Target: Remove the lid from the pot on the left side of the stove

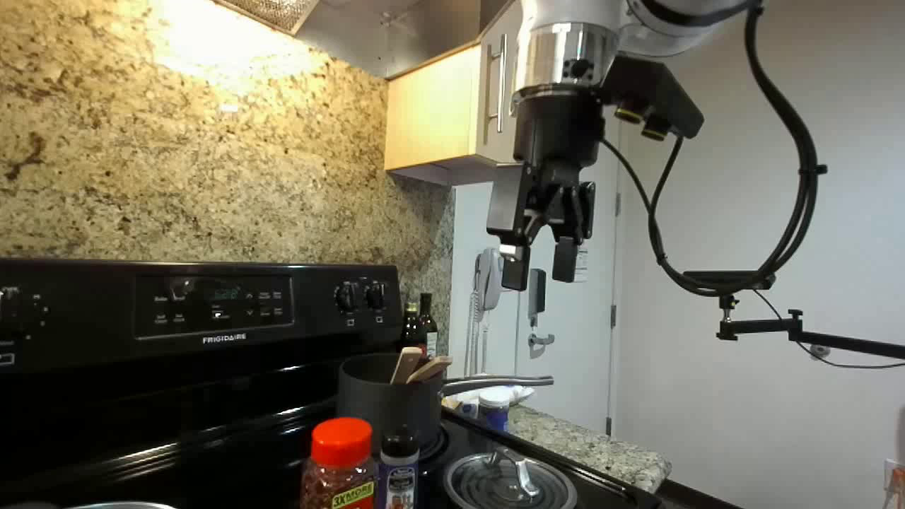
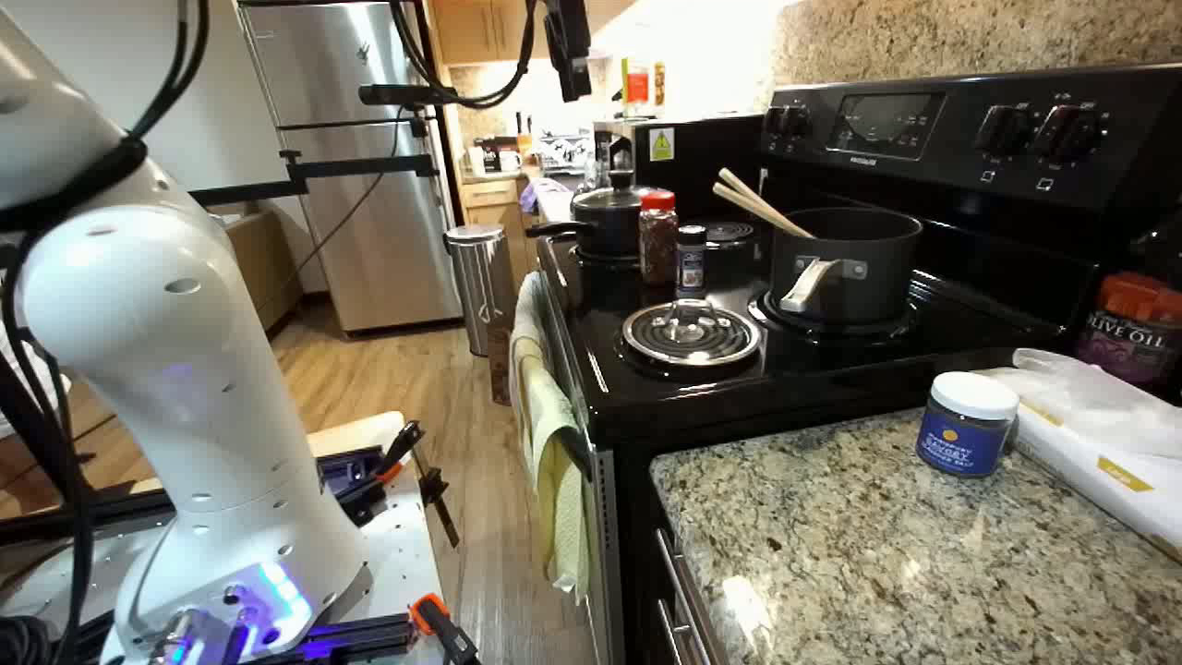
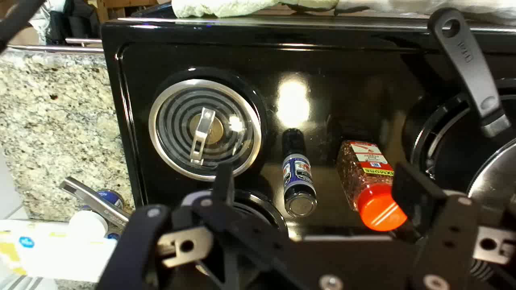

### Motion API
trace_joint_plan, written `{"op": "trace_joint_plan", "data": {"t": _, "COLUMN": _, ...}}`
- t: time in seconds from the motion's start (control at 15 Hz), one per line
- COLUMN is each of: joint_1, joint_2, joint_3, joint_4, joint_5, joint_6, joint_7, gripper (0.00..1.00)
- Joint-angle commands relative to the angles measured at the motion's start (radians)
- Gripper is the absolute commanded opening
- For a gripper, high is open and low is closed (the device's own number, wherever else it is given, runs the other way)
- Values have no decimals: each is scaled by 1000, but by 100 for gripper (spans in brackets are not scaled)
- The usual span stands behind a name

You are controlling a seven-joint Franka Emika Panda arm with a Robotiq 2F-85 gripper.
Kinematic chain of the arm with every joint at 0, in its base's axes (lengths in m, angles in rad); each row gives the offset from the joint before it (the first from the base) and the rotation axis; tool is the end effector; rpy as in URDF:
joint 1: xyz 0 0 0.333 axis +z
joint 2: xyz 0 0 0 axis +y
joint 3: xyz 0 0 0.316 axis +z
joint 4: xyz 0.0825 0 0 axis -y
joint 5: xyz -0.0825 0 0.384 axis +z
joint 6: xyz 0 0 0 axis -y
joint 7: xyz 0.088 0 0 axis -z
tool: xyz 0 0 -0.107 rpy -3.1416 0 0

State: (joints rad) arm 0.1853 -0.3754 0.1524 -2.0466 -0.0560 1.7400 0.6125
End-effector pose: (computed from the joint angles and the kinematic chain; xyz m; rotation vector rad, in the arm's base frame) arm 0.4206 0.1530 0.5984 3.0382 -0.4217 0.1658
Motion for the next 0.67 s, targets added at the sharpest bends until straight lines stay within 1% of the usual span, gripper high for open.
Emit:
{"op": "trace_joint_plan", "data": {"t": 0.0, "joint_1": -40, "joint_2": -1, "joint_3": 32, "joint_4": 3, "joint_5": 13, "joint_6": -2, "joint_7": -11, "gripper": 100}}
{"op": "trace_joint_plan", "data": {"t": 0.47, "joint_1": -40, "joint_2": -1, "joint_3": 32, "joint_4": 3, "joint_5": 13, "joint_6": -2, "joint_7": -11, "gripper": 100}}
{"op": "trace_joint_plan", "data": {"t": 0.6, "joint_1": -41, "joint_2": 20, "joint_3": 34, "joint_4": 28, "joint_5": -1, "joint_6": 3, "joint_7": -33, "gripper": 100}}
